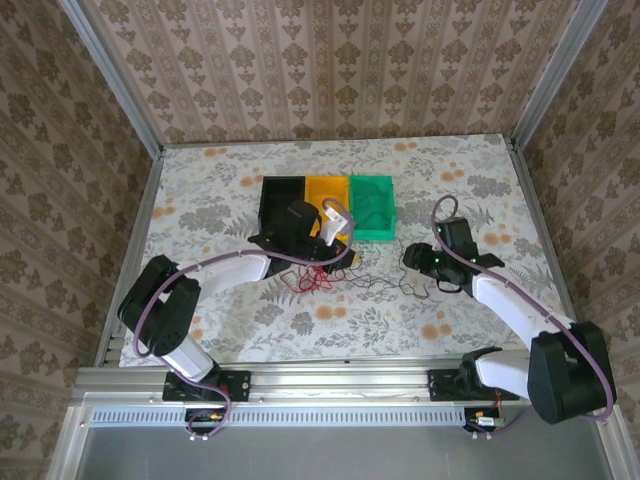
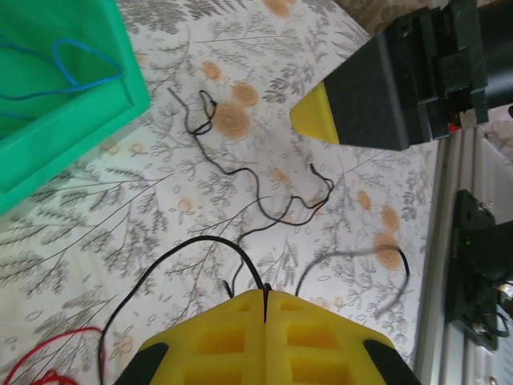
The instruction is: Untangle the cables
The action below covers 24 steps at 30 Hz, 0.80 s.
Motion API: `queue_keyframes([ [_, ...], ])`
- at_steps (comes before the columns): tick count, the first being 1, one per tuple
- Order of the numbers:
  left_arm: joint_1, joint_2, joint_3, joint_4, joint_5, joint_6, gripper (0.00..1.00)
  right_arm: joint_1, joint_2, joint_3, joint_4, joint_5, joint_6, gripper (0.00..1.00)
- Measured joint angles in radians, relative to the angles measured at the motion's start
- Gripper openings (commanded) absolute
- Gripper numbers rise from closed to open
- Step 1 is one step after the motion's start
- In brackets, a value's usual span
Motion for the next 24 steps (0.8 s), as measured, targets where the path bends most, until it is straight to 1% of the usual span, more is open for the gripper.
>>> queue_keyframes([
  [4,0.014,-0.063,-0.068,0.04,-0.078,-0.004,0.0,0.042,0.092,0.01,-0.039,0.058,0.021,0.5],
  [10,0.02,-0.129,-0.103,0.104,-0.174,-0.011,0.0,0.159,0.276,0.111,-0.067,0.15,0.05,0.44],
  [12,0.02,-0.137,-0.104,0.125,-0.19,-0.018,0.0,0.195,0.344,0.159,-0.085,0.185,0.058,0.37],
  [13,0.02,-0.142,-0.105,0.13,-0.196,-0.022,0.0,0.206,0.371,0.178,-0.096,0.204,0.061,0.32],
  [16,0.02,-0.175,-0.11,0.14,-0.216,-0.026,0.0,0.222,0.404,0.217,-0.152,0.256,0.075,0.1],
  [17,0.02,-0.193,-0.11,0.141,-0.223,-0.026,0.0,0.222,0.411,0.223,-0.166,0.267,0.079,0.04],
  [18,0.021,-0.212,-0.11,0.142,-0.229,-0.026,0.0,0.221,0.412,0.228,-0.17,0.274,0.083,0.0],
  [22,0.049,-0.303,-0.11,0.146,-0.257,-0.026,0.0,0.222,0.415,0.232,-0.174,0.284,0.097,0.0],
  [24,0.078,-0.351,-0.109,0.149,-0.298,-0.026,0.0,0.221,0.412,0.229,-0.172,0.285,0.104,0.0],
])
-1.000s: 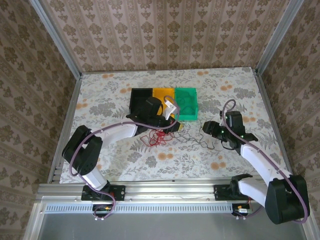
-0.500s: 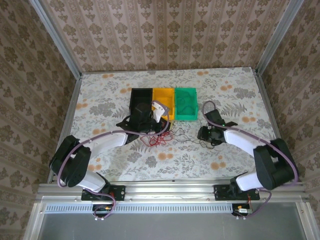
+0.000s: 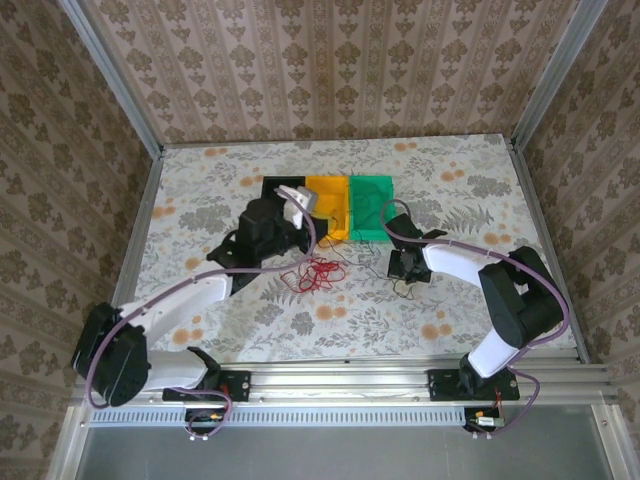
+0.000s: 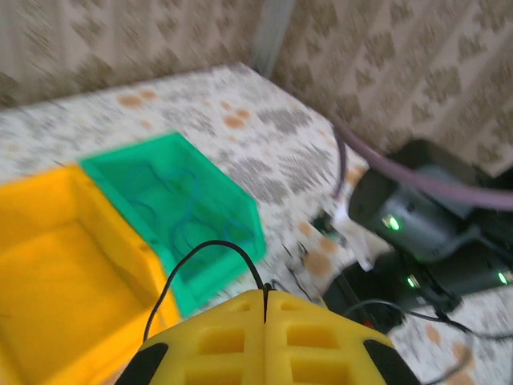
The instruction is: Untangle the cables
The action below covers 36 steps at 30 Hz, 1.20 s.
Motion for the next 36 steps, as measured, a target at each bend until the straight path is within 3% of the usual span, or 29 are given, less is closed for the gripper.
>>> queue_keyframes([
  [8,0.153,-0.193,0.0,0.017,-0.262,-0.003,0.0,-0.032,-0.063,-0.068,0.036,0.003,0.034,0.0],
  [17,0.276,-0.222,0.007,0.017,-0.344,-0.045,0.0,-0.102,-0.136,-0.12,0.036,-0.005,0.069,0.0],
  [21,0.288,-0.193,0.039,0.01,-0.271,-0.056,0.0,-0.146,-0.174,-0.131,0.036,-0.007,0.077,0.0],
  [25,0.287,-0.145,0.085,0.01,-0.105,-0.071,0.0,-0.18,-0.211,-0.14,0.037,-0.01,0.074,0.03],
  [30,0.225,-0.048,0.165,-0.006,0.115,-0.074,0.0,-0.176,-0.304,-0.165,0.092,-0.09,0.01,0.41],
  [36,0.152,0.018,0.192,-0.052,0.261,-0.073,0.0,-0.111,-0.508,-0.211,0.248,-0.24,-0.128,0.56],
])
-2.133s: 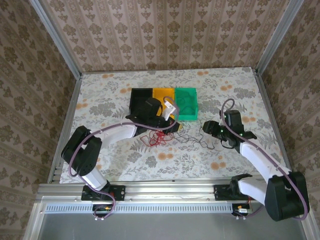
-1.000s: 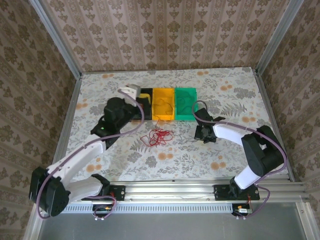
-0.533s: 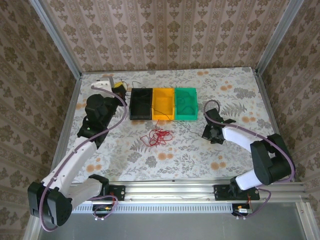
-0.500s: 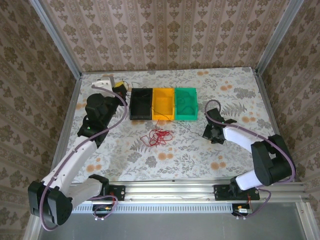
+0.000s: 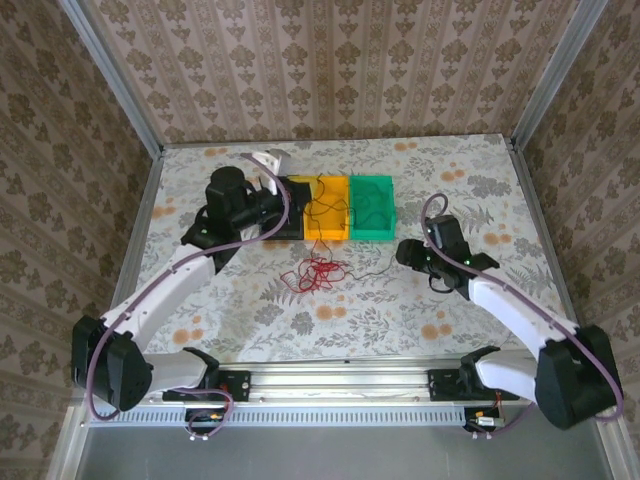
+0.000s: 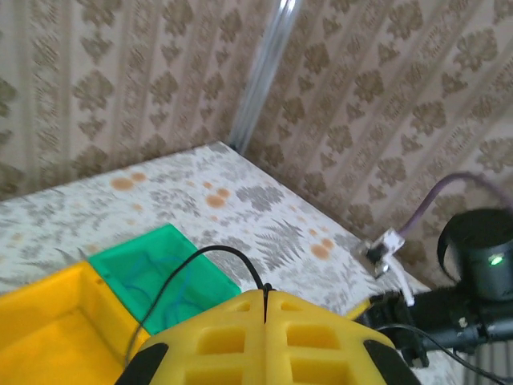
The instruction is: Untangle the cables
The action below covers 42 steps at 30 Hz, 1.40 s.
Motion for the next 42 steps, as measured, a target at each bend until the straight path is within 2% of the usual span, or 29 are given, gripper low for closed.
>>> queue_keyframes([
  [3,-0.002,0.017,0.0,0.001,0.037,-0.003,0.0,0.029,-0.046,-0.003,0.085,-0.095,-0.048,0.59],
  [7,-0.003,0.026,0.0,0.002,0.089,-0.019,0.0,0.079,-0.013,-0.001,0.175,-0.205,-0.079,0.63],
  [12,-0.008,0.033,0.0,0.025,0.129,-0.053,0.0,0.188,0.132,0.049,0.248,-0.29,-0.104,0.64],
  [19,-0.016,0.034,0.0,0.032,0.15,-0.071,0.0,0.258,0.345,0.186,0.298,-0.308,-0.14,0.63],
  [20,-0.016,0.034,0.0,0.032,0.151,-0.074,0.0,0.264,0.373,0.206,0.298,-0.307,-0.145,0.58],
  [24,-0.016,0.034,0.0,0.043,0.152,-0.081,0.0,0.271,0.443,0.251,0.3,-0.288,-0.159,0.16],
  [25,-0.016,0.034,0.0,0.045,0.151,-0.081,0.0,0.271,0.45,0.253,0.301,-0.281,-0.159,0.1],
  [28,-0.016,0.028,-0.003,0.045,0.081,-0.08,0.0,0.268,0.443,0.244,0.297,-0.242,-0.156,0.03],
  [31,-0.005,-0.014,-0.041,0.049,-0.07,-0.081,0.0,0.248,0.377,0.183,0.29,-0.197,-0.142,0.01],
  [36,0.088,-0.1,-0.161,0.125,-0.314,-0.159,0.0,0.138,0.192,0.045,0.218,-0.072,-0.074,0.0],
  [39,0.158,-0.096,-0.199,0.16,-0.395,-0.22,0.0,0.055,0.095,-0.026,0.156,0.013,-0.019,0.0],
  [42,0.172,-0.059,-0.198,0.185,-0.414,-0.244,0.0,-0.024,0.016,-0.076,0.08,0.088,0.031,0.0],
])
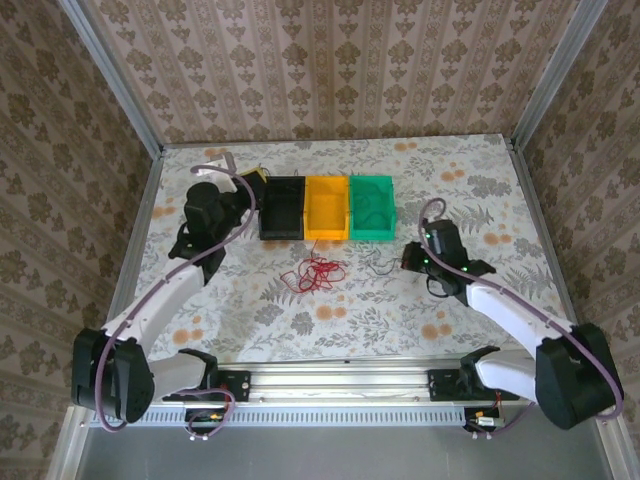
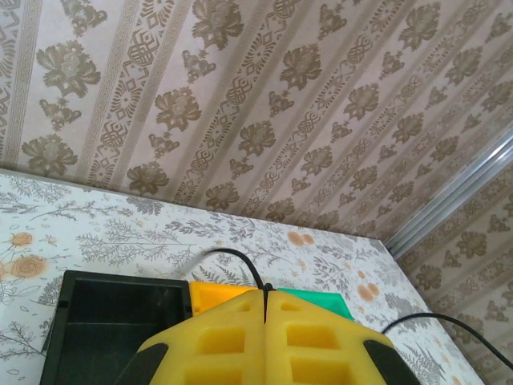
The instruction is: Untangle the cables
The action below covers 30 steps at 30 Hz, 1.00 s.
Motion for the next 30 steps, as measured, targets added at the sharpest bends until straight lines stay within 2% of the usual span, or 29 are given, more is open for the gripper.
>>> queue_keyframes([
  [6,-0.009,0.125,0.073,0.022,0.044,-0.02,0.0,-0.088,-0.069,-0.018,-0.083,0.076,0.039,0.0],
  [16,-0.073,0.365,0.261,0.094,0.139,-0.028,0.0,-0.095,-0.047,-0.018,-0.088,0.077,0.039,0.0],
  [23,-0.161,0.538,0.289,0.135,0.131,-0.027,0.0,-0.095,-0.043,-0.017,-0.088,0.073,0.035,0.0],
  [30,-0.201,0.62,0.29,0.128,0.037,-0.01,0.0,-0.095,-0.053,-0.017,-0.094,0.064,0.016,0.0],
])
